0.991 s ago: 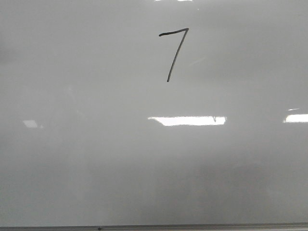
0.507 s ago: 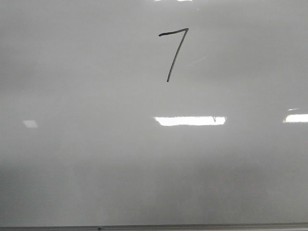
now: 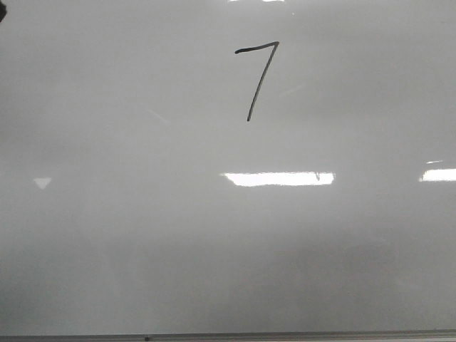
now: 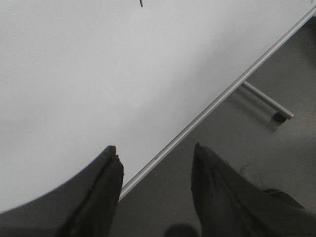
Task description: Write number 7 on whiteboard
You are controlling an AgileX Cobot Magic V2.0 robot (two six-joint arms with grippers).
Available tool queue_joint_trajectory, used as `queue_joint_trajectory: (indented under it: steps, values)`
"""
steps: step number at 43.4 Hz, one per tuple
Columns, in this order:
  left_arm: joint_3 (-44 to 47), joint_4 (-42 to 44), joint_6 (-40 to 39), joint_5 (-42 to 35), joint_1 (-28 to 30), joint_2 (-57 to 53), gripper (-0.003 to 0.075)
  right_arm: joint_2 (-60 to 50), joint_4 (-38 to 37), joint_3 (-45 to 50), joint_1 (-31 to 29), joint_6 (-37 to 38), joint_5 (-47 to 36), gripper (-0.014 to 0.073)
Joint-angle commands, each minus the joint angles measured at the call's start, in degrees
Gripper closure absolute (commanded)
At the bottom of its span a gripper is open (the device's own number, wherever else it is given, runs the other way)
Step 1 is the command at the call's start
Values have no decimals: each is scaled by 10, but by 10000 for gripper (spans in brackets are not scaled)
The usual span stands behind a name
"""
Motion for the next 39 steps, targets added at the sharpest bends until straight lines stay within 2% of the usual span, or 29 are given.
queue_joint_trajectory:
  steps: [1,15,27,34,36,39]
  values:
    - [-17,10,9,2,-5,-4,389,-8,0,-18,-1,0,-41,104]
    - [-17,30,9,5,-5,-4,389,-8,-2,-17,-1,-3,-30,104]
    - [-17,31,9,5,-5,-4,389,-8,-48,-17,-1,-17,-30,104]
    - [-17,31,9,5,-5,-4,395,-8,-49,-17,-1,-17,-26,110]
    - [-17,31,9,5,-5,-4,420,-8,-49,-17,-1,-17,-23,151]
    - [-17,31,9,5,-5,-4,483,-8,-49,-17,-1,-17,-19,267]
